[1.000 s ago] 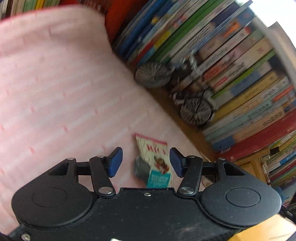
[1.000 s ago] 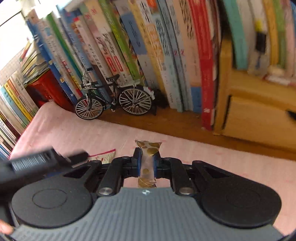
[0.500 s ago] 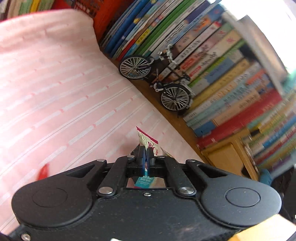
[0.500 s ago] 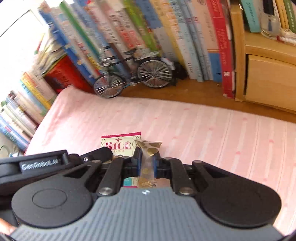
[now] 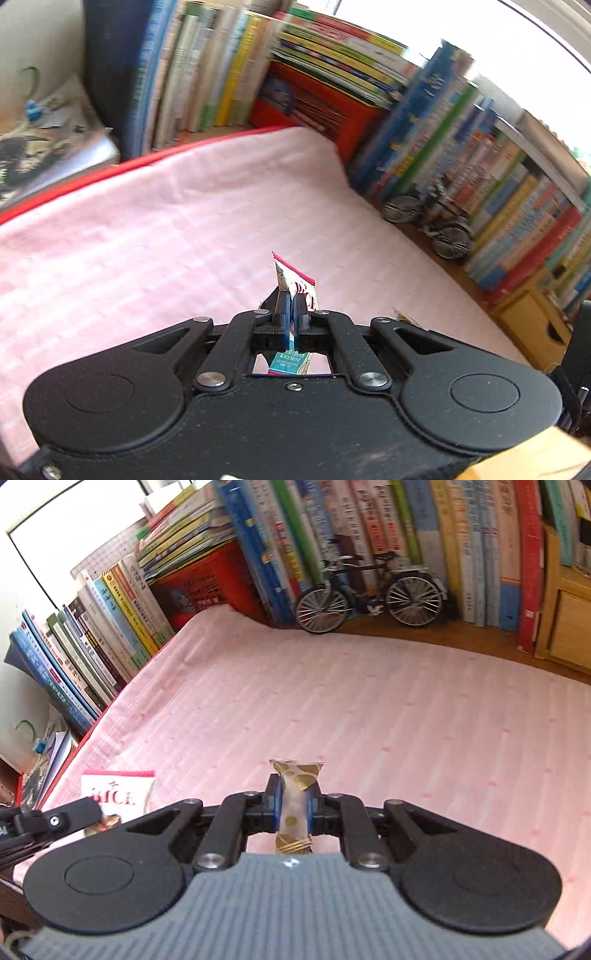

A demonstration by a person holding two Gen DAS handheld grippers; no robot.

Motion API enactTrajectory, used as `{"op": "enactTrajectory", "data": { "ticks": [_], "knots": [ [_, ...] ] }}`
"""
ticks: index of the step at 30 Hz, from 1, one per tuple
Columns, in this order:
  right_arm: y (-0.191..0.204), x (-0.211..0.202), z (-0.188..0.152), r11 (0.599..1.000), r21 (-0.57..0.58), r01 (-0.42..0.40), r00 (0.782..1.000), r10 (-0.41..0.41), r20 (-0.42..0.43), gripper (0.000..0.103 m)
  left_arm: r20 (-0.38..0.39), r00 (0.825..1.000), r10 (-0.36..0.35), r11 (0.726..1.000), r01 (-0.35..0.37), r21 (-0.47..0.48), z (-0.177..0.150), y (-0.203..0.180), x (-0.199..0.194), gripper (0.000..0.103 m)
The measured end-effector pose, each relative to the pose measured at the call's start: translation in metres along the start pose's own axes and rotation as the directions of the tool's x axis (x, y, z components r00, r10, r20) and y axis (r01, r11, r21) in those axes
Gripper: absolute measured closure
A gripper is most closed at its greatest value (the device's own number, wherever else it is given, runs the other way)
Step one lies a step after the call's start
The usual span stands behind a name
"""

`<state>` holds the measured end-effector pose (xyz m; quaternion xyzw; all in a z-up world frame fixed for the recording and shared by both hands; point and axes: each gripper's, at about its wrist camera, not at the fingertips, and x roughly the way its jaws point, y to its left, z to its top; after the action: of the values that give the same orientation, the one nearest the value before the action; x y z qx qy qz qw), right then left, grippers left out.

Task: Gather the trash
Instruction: 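Carry the RICE bag and clear wrapper off the bed toward the bin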

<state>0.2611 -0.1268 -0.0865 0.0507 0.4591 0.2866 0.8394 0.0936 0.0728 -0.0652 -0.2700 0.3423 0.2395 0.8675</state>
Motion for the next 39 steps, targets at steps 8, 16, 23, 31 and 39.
{"op": "enactTrajectory", "data": {
  "ticks": [8,16,23,31,39],
  "knots": [
    [0.051,0.027,-0.023,0.991,-0.040,0.125,0.992,-0.125,-0.005,0.058,0.037,0.999,0.022,0.999,-0.020,-0.040,-0.005,0.034,-0.013,0.102],
    [0.074,0.028,-0.031,0.977,-0.088,0.192,0.981,-0.191,0.019,0.047,0.048,0.999,0.011,0.996,-0.007,-0.093,-0.009,0.065,-0.027,0.102],
    [0.085,0.035,-0.035,0.965,-0.126,0.228,0.974,-0.227,0.022,0.086,0.063,0.998,0.022,0.992,-0.014,-0.124,-0.014,0.092,-0.045,0.102],
    [0.083,0.017,-0.037,0.969,-0.107,0.222,0.975,-0.222,0.013,0.088,0.059,0.998,0.013,0.994,-0.006,-0.112,-0.019,0.104,-0.061,0.102],
    [0.081,-0.003,-0.035,0.973,-0.077,0.217,0.976,-0.216,0.021,0.088,0.060,0.998,-0.019,0.995,0.025,-0.093,-0.026,0.110,-0.080,0.102]
  ]
}}
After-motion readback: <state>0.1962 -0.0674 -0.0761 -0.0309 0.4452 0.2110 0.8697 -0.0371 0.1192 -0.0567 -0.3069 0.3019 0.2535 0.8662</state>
